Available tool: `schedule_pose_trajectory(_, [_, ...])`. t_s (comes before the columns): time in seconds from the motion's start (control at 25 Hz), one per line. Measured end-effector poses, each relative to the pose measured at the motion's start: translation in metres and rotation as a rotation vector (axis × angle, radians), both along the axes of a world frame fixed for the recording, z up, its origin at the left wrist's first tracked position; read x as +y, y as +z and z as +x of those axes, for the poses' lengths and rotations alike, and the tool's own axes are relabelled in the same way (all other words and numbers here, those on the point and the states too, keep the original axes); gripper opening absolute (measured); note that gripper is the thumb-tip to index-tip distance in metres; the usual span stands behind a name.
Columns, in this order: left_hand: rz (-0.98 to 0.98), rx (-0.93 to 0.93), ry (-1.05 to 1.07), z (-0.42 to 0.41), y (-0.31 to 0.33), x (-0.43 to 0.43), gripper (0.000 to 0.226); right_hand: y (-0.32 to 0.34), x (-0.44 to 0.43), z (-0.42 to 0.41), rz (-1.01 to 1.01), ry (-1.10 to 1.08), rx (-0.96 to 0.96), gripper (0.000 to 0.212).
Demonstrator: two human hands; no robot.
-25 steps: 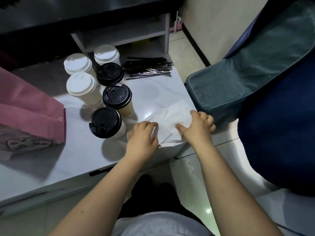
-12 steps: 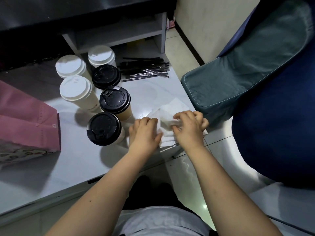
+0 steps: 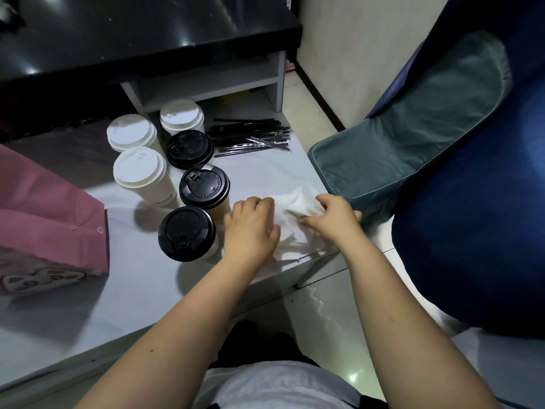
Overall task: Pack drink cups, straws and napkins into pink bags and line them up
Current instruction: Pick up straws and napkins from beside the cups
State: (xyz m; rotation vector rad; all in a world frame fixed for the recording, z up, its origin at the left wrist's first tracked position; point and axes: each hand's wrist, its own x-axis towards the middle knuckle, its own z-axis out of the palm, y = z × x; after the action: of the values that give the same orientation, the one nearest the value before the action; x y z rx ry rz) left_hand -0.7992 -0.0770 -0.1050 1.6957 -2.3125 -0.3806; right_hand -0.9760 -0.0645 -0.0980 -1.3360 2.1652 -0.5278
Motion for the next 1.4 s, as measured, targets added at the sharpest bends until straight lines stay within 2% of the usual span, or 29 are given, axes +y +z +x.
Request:
schedule_pose_trajectory(0.16, [-0.027, 0.015, 0.029, 0.001, 0.020, -0.008, 0.050, 0.029, -0.005, -0.018, -0.075, 0.030, -0.260, 0.024])
schedule_pose_trajectory(0.28, [-0.053, 0.033, 0.041, 0.002, 0.032, -0.009, 0.049, 0.039, 0.001, -0.024, -0.133, 0.003, -0.363, 0.028])
schedule_pose_trajectory(0.36, [-0.065, 0.031, 0.044, 0.002, 0.040, -0.011, 0.051, 0.040, 0.004, -0.027, -0.164, -0.019, -0.407, 0.021])
schedule_pose_trajectory(0.48, [-0.102, 0.043, 0.054, 0.001, 0.055, -0.014, 0.051, 0.048, 0.001, -0.028, -0.238, -0.033, -0.413, 0.005])
schedule_pose_trajectory(0.64, [-0.164, 0.046, 0.077, 0.002, 0.072, -0.018, 0.051, 0.064, -0.012, -0.024, -0.311, -0.060, -0.406, 0.008])
schedule_pose_trajectory(0.72, [-0.203, 0.034, 0.085, 0.001, 0.079, -0.020, 0.050, 0.074, -0.015, -0.027, -0.375, -0.099, -0.355, 0.004])
schedule_pose_trajectory(0.88, [-0.250, -0.018, 0.065, -0.013, 0.098, -0.025, 0.048, 0.104, -0.016, -0.038, -0.462, -0.114, -0.258, 0.013])
schedule_pose_trajectory(1.12, [-0.381, -0.046, 0.099, -0.003, 0.147, -0.039, 0.045, 0.162, -0.034, -0.018, -0.588, 0.064, -0.198, 0.008])
schedule_pose_trajectory(1.4, [-0.507, -0.137, 0.278, 0.089, 0.205, -0.039, 0.043, 0.215, -0.058, 0.079, -0.661, 0.377, -0.262, 0.002])
